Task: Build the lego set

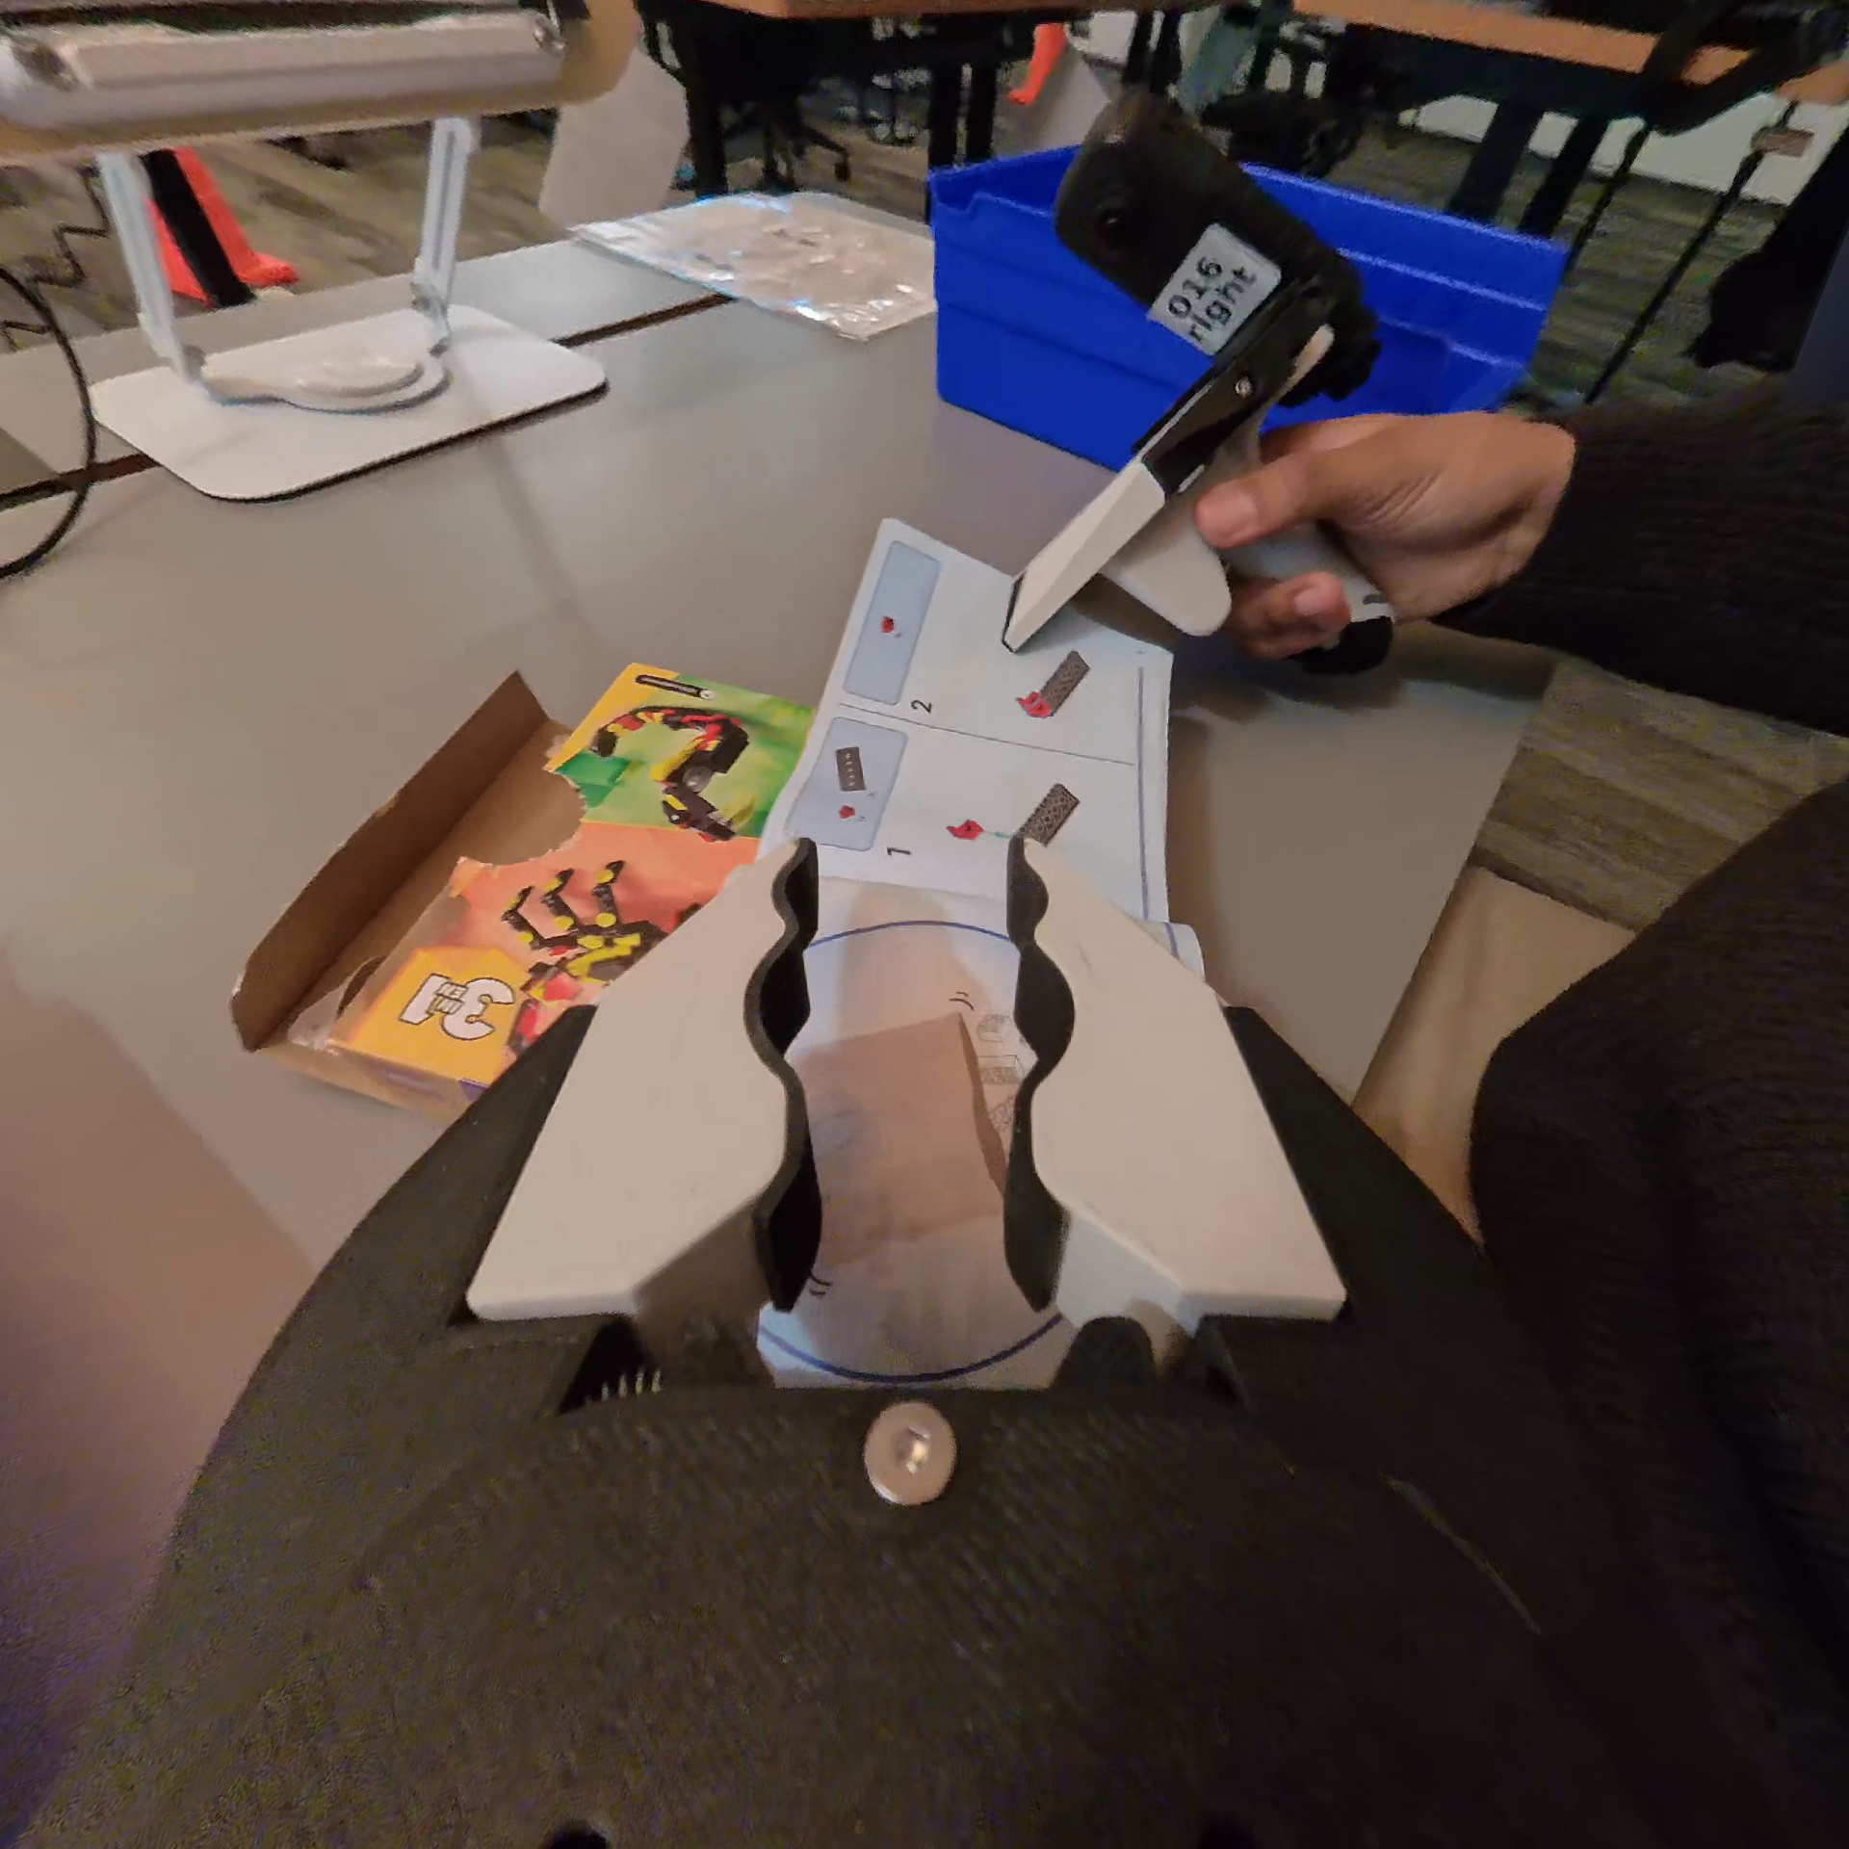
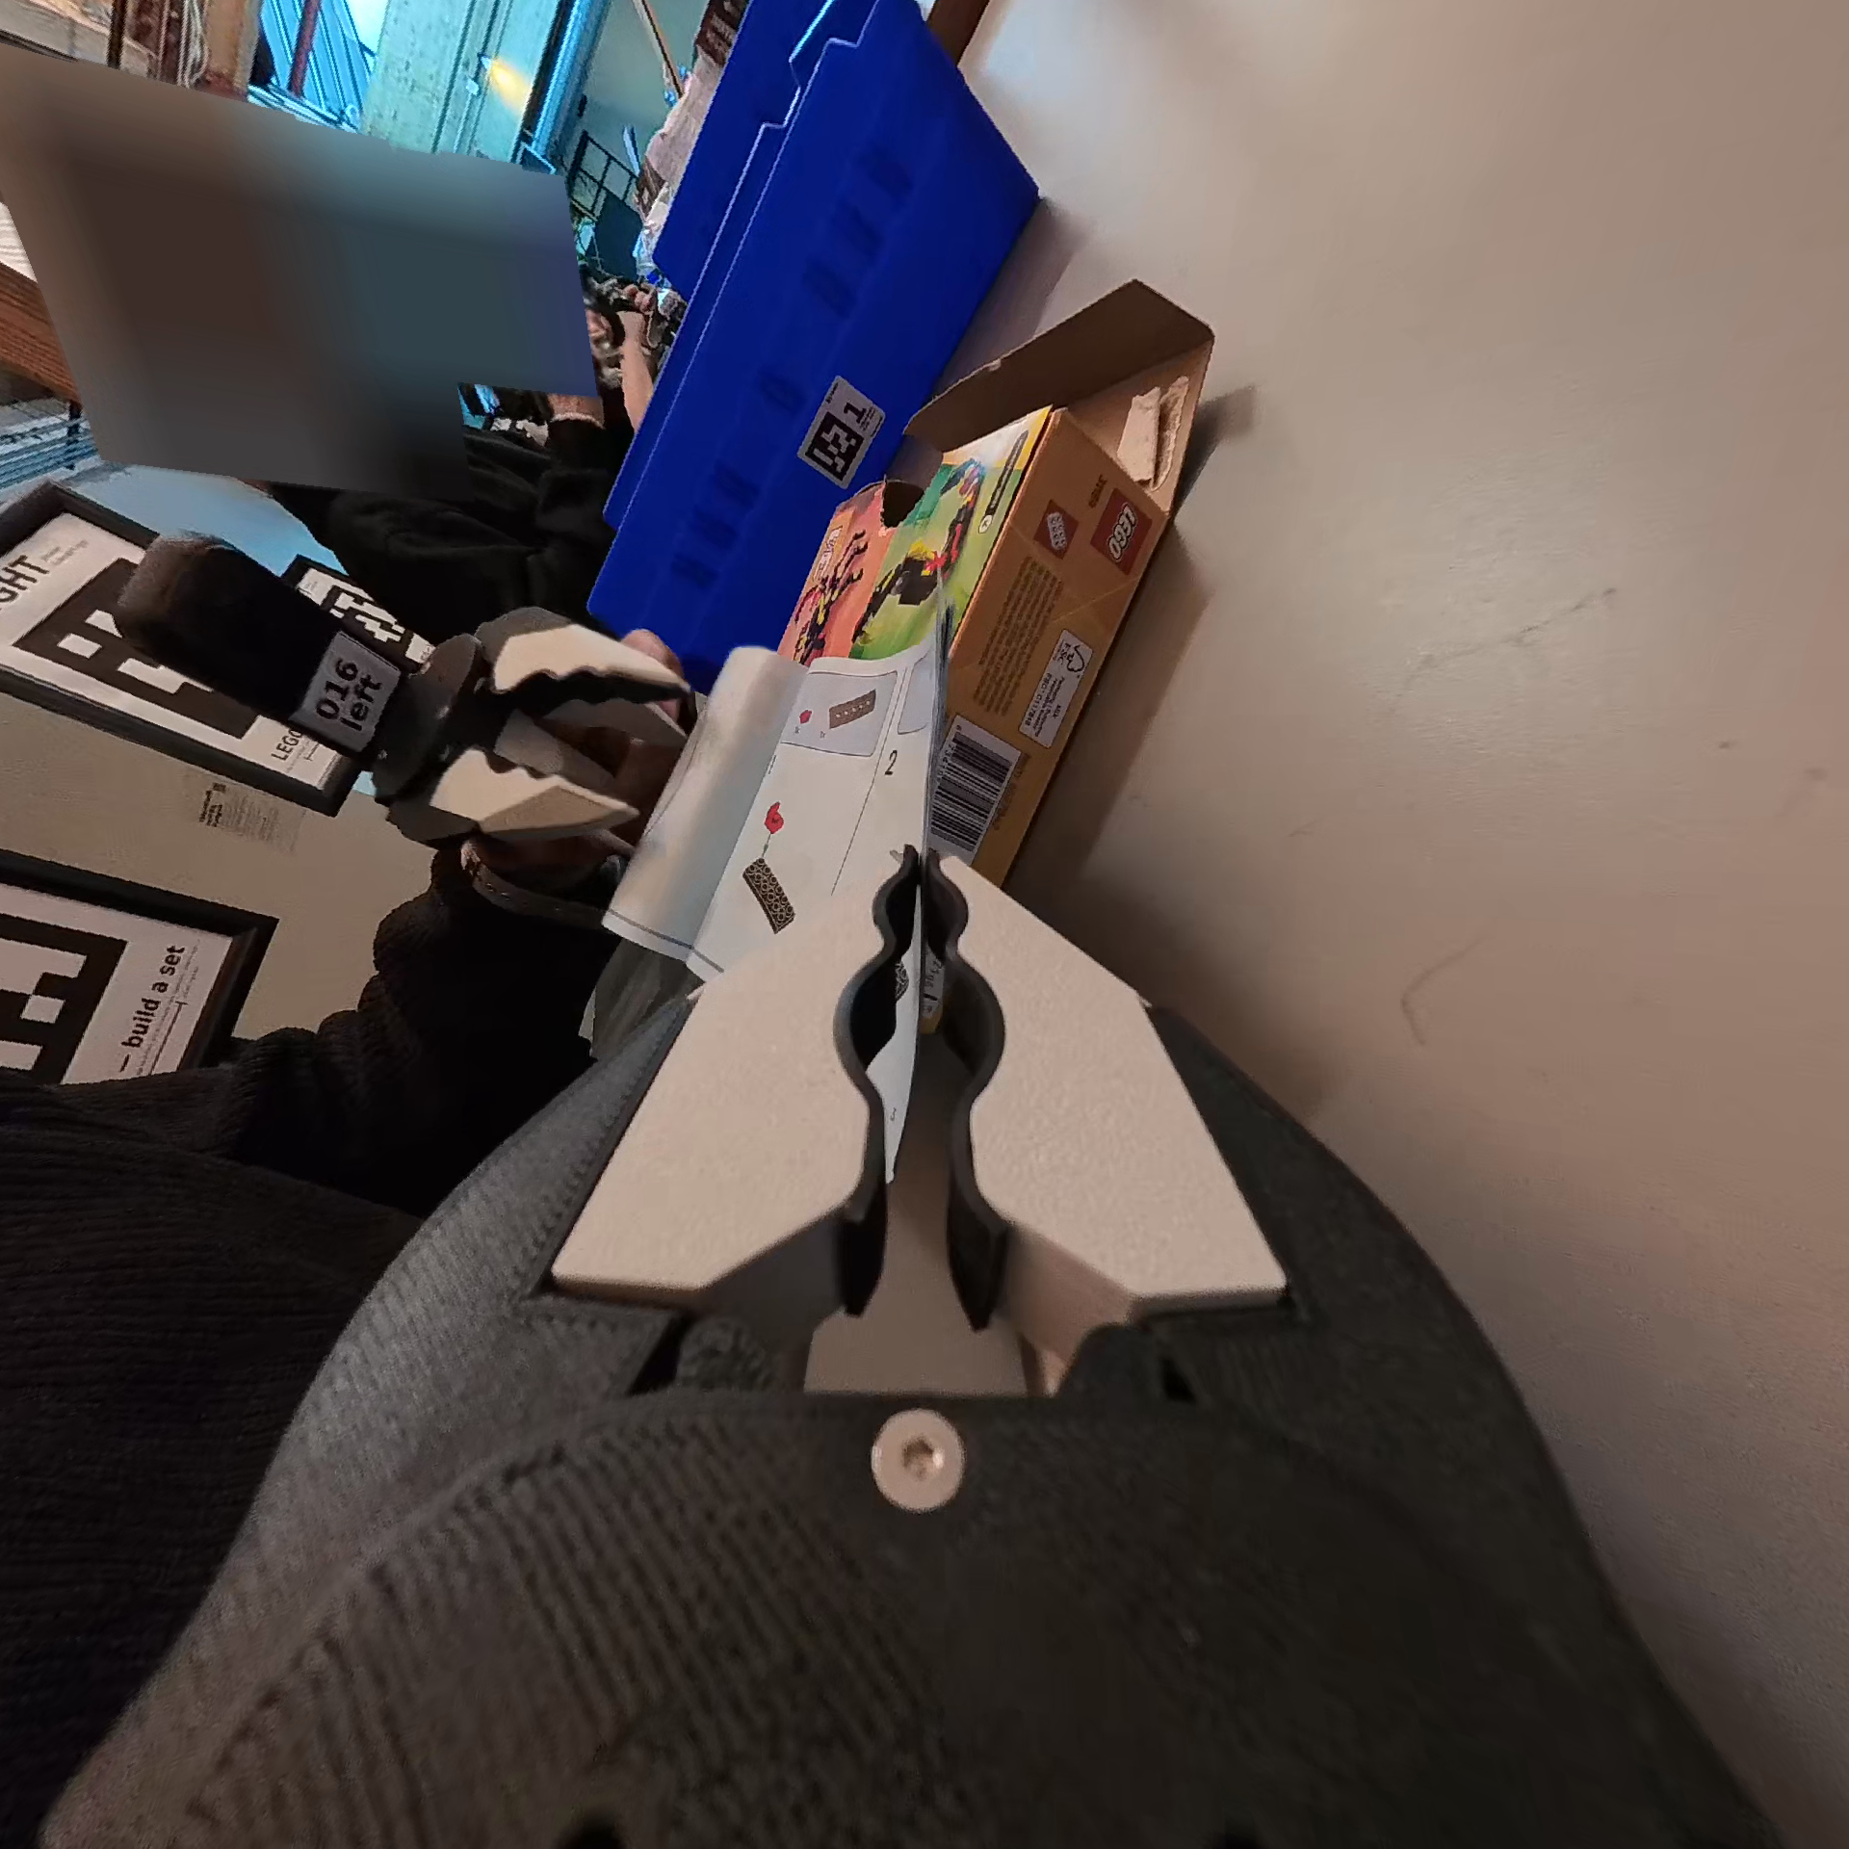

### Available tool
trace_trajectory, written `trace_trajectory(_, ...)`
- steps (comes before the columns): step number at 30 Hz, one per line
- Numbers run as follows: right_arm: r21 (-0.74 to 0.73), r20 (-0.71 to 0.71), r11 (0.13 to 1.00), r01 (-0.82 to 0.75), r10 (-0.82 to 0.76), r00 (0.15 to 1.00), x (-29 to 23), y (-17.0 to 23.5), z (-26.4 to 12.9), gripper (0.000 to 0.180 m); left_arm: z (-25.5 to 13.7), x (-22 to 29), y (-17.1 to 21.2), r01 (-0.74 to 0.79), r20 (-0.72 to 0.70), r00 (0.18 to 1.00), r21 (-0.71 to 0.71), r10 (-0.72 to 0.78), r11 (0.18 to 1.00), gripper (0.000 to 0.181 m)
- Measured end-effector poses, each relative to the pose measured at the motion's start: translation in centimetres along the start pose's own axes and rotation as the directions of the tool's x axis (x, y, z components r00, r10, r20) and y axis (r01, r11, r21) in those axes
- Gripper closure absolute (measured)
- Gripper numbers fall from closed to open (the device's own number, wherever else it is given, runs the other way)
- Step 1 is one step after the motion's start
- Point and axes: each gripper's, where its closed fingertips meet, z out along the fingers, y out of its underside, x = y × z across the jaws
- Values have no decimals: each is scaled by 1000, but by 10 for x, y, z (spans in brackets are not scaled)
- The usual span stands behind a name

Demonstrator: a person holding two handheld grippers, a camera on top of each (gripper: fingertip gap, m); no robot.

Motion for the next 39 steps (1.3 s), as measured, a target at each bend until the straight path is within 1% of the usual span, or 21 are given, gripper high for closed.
trace_trajectory(4,1,3,1000,-3,3,1000,0,0,0,180,5,0,14,-50,19,998,-80,52,996,145)
trace_trajectory(12,2,7,1000,-8,8,1000,0,0,0,180,7,-4,21,-62,36,997,-121,66,991,145)
trace_trajectory(24,2,9,1000,-12,12,1000,-1,0,0,180,8,-4,28,-98,50,993,-158,107,983,146)
trace_trajectory(39,1,10,1000,-15,15,1000,-1,0,0,180,8,-5,30,-71,47,996,-166,80,984,145)
